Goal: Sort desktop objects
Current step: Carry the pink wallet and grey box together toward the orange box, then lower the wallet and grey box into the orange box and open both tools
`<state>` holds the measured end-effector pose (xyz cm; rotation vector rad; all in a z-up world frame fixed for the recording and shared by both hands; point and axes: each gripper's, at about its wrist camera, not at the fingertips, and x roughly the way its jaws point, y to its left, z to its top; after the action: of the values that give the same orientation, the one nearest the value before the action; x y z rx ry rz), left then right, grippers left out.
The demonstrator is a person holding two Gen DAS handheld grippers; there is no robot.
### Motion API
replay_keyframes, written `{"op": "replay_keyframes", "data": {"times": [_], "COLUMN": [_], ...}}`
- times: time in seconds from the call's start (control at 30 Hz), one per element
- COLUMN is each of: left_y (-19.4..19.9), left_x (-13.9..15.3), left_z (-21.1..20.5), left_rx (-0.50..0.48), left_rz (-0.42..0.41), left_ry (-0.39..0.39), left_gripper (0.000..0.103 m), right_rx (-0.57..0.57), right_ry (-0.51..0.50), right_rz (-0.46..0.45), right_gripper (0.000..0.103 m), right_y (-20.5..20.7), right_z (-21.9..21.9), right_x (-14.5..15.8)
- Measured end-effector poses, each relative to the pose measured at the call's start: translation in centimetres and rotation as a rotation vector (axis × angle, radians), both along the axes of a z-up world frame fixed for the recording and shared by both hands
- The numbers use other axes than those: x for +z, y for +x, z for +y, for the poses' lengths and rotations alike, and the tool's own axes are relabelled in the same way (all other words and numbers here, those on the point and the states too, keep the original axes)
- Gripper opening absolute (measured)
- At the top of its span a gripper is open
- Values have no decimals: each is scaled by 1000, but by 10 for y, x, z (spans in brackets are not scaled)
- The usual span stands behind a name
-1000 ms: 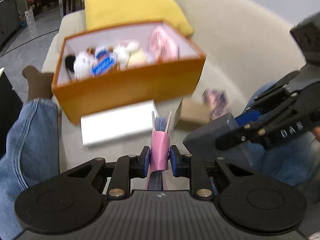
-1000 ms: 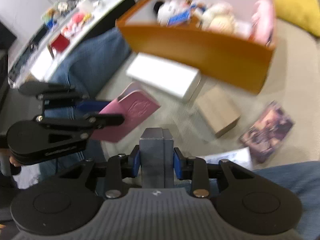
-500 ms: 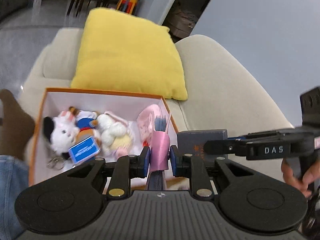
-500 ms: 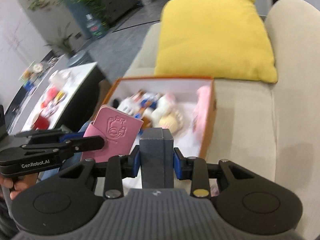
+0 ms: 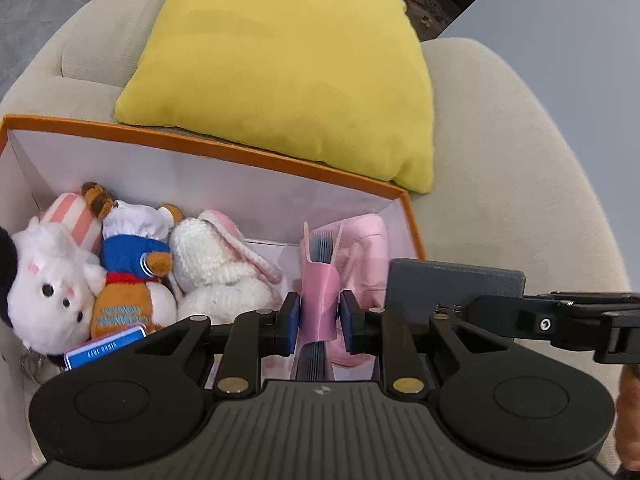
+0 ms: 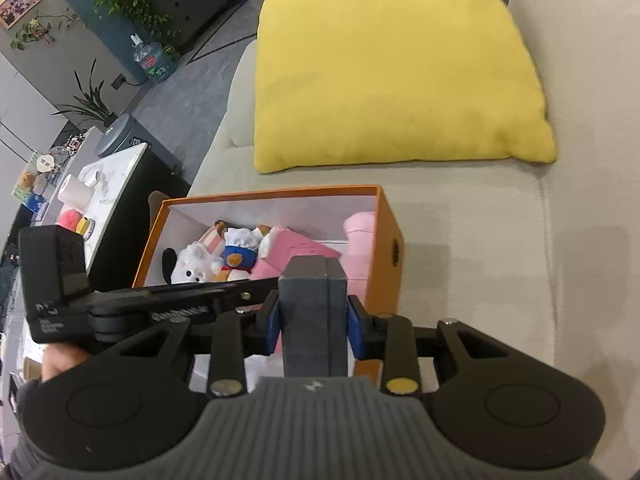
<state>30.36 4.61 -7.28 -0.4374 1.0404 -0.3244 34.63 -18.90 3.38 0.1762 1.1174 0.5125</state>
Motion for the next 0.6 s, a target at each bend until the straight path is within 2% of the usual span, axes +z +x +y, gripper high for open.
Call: {"op": "replay_keyframes", "data": {"times": [0.07, 0.13, 0.27, 0.4, 0.5, 0.6], "left_y": [2, 3, 1, 3, 0, 0], "left_x": [-3, -4, 2, 2, 5, 4], "left_z": [-2, -2, -9, -8, -9, -4], "left_rx": [8, 13, 25, 44, 65, 70], "left_rz": [0, 5, -9, -5, -16, -8], "left_ry": [48, 52, 136, 153, 196, 185], "left_gripper": [24, 24, 23, 23, 23, 23], "right_rx": [5, 7, -1, -28, -46, -62], "right_ry": [10, 11, 10, -25, -41, -60], "right_rz": [20, 34, 67, 85, 116, 127], "right_gripper": [35, 35, 35, 35, 35, 34], "right_y": [7, 11, 23, 35, 46, 53], "right_z": [6, 12, 24, 30, 32, 36], "right_x": [-5, -9, -18, -25, -36, -47]}}
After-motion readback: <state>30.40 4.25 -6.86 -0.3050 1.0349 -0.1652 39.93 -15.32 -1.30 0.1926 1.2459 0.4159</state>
